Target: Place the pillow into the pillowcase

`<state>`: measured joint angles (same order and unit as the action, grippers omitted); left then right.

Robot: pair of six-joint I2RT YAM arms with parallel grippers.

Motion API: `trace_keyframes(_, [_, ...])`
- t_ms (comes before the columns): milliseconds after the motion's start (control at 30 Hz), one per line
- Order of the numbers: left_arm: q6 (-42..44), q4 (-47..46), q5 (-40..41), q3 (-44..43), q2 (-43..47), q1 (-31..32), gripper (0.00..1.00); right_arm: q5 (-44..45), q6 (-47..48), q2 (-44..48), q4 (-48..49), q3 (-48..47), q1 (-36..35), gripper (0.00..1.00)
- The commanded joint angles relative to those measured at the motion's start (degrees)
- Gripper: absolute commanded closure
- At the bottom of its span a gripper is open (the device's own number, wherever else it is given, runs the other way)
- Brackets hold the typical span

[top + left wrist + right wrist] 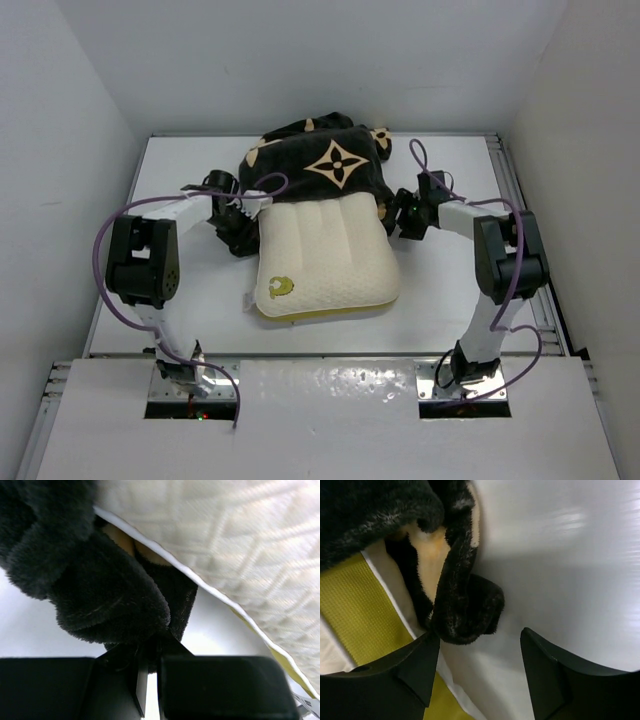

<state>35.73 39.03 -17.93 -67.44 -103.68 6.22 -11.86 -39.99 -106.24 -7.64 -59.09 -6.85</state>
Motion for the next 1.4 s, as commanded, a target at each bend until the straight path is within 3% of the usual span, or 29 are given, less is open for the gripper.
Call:
trace_keyframes(0, [1.10, 2.02, -1.75, 1.26, 3.13, -0.51, 1.00, 0.79, 0.70, -1.59, 4.82, -0.76, -1.32, 0.35])
trace_keyframes(67, [1.98, 3.33, -3.32, 1.70, 3.13, -0.51, 1.00, 0.08, 0.61, -2.66, 7.01, -0.06, -2.37, 0.35])
trace_keyframes(133, [4.25, 4.65, -5.34, 2.22, 3.39, -0.42, 1.00, -1.49, 0.18, -3.19, 11.29, 1.77, -3.51, 0.52])
trace_keyframes(167, [5.05, 5.53, -6.58, 2.22, 3.57, -0.42, 1.00, -2.20, -0.18, -3.01, 12.81, 2.48, -3.78, 0.63])
trace_keyframes(200, [6.01, 6.41, -7.89, 2.31, 3.92, -0.50, 1.00, -3.08, -1.40, -2.66, 15.43, 4.23, -4.39, 0.87])
trace_keyframes(233, [7.15, 9.37, -11.47, 1.62, 4.01, -0.42, 1.00, -6.22, -2.11, -1.36, 16.42, 5.12, -4.66, 1.00])
trace_keyframes(333, [13.13, 18.52, -22.12, -2.51, 3.66, -0.68, 1.00, -16.41, -8.77, 6.19, 22.55, 11.96, -4.75, 1.00])
trace_keyframes(400, [16.73, 23.53, -28.44, -7.93, 2.61, -1.03, 1.00, -21.78, -20.78, 11.81, 33.67, 18.71, -4.05, 1.00])
trace_keyframes(467, [19.54, 31.26, -37.76, -13.22, 1.29, -1.56, 1.00, -25.22, -33.84, 19.81, 37.68, 20.15, -3.43, 1.00])
trace_keyframes(533, [19.91, 36.45, -43.64, -22.53, -1.43, -1.91, 1.00, -26.63, -39.35, 23.95, 39.11, 16.92, -2.64, 1.00])
trace_keyframes(633, [9.31, 36.56, -43.51, -32.64, -3.46, -2.44, 1.00, -27.17, -41.75, 29.67, 28.15, 6.91, -2.12, 1.00])
trace_keyframes(700, [7.09, 36.56, -42.63, -37.49, -4.34, -3.49, 1.00, -26.82, -43.76, 31.17, 23.37, 2.85, -0.36, 1.00])
trace_keyframes(833, [2.88, 34.99, -41.31, -40.49, -4.51, -5.60, 1.00, -26.73, -59.88, 33.90, 31.00, 4.94, 4.47, 1.00])
trace_keyframes(900, [0.41, 34.01, -40.95, -43.11, -5.39, -7.70, 1.00, -25.24, -65.81, 34.52, 40.22, 7.50, 6.41, 1.00])
trace_keyframes(967, [-0.48, 34.10, -40.17, -48.28, -6.35, -9.37, 1.00, -25.32, -65.76, 33.91, 38.51, 3.92, 8.59, 1.00])
trace_keyframes(1133, [-3.37, 31.48, -37.70, -64.45, -5.84, -12.54, 1.00, -24.79, -52.94, 33.29, 24.02, -8.82, 11.50, 1.00])
trace_keyframes(1267, [-11.80, 15.35, -34.82, -60.98, 1.18, -16.23, 1.00, -25.23, -49.84, 34.51, 21.09, -10.79, 14.49, 1.00])
trace_keyframes(1367, [-13.75, 10.90, -31.91, -57.72, 5.85, -16.15, 1.00, -24.97, -50.28, 36.53, 21.17, -9.64, 15.38, 1.00])
